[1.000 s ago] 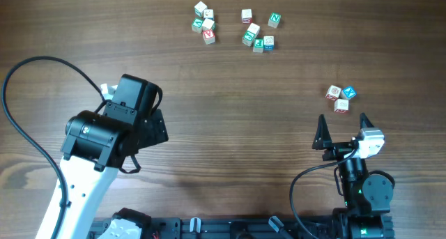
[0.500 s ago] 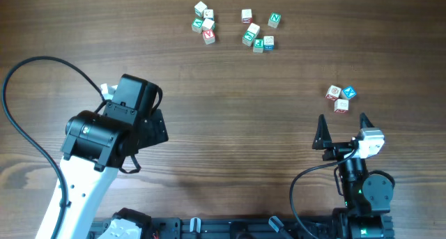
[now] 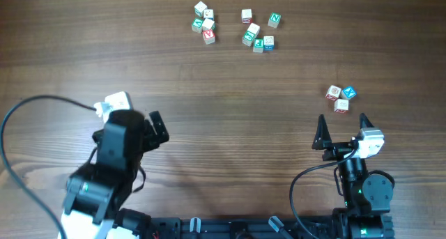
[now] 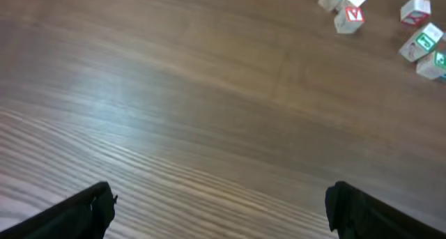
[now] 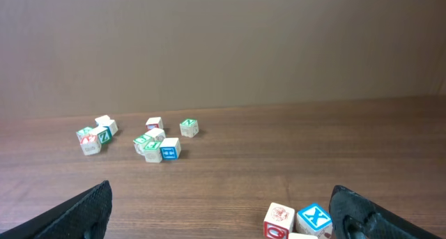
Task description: Form a circle
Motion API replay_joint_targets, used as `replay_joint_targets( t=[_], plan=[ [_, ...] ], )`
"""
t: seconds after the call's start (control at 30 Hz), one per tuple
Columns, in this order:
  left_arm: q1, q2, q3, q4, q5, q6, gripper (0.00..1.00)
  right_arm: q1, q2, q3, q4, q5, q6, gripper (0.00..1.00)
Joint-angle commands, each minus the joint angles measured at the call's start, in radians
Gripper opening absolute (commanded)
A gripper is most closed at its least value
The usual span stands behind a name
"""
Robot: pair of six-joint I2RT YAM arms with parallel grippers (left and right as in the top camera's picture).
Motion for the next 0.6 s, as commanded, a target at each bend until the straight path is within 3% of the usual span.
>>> replay_joint_targets(
  t=[0.0,0.13,0.17,0.4,0.57],
  plan=[
    [0.058,-0.156,-0.178,0.155,0.03,0.099,1.0,-0.003,-0.006,-0.001,0.002,-0.001,-0.006,1.0],
    [0.132,-0.362,-0.36,0.352,0.032,0.118,1.0,-0.003,-0.006,-0.001,0.002,-0.001,-0.006,1.0],
    [0.182,-0.463,-0.467,0.472,0.032,0.153,1.0,-0.003,-0.006,-0.001,0.002,-0.001,-0.006,1.0],
    [0.298,-0.71,-0.739,0.746,0.153,0.16,1.0,-0.003,-0.006,-0.001,0.002,-0.001,-0.006,1.0],
    [0.345,-0.776,-0.797,0.77,0.362,0.388,1.0,-0.003,-0.006,-0.001,0.002,-0.001,-0.006,1.0]
  ],
)
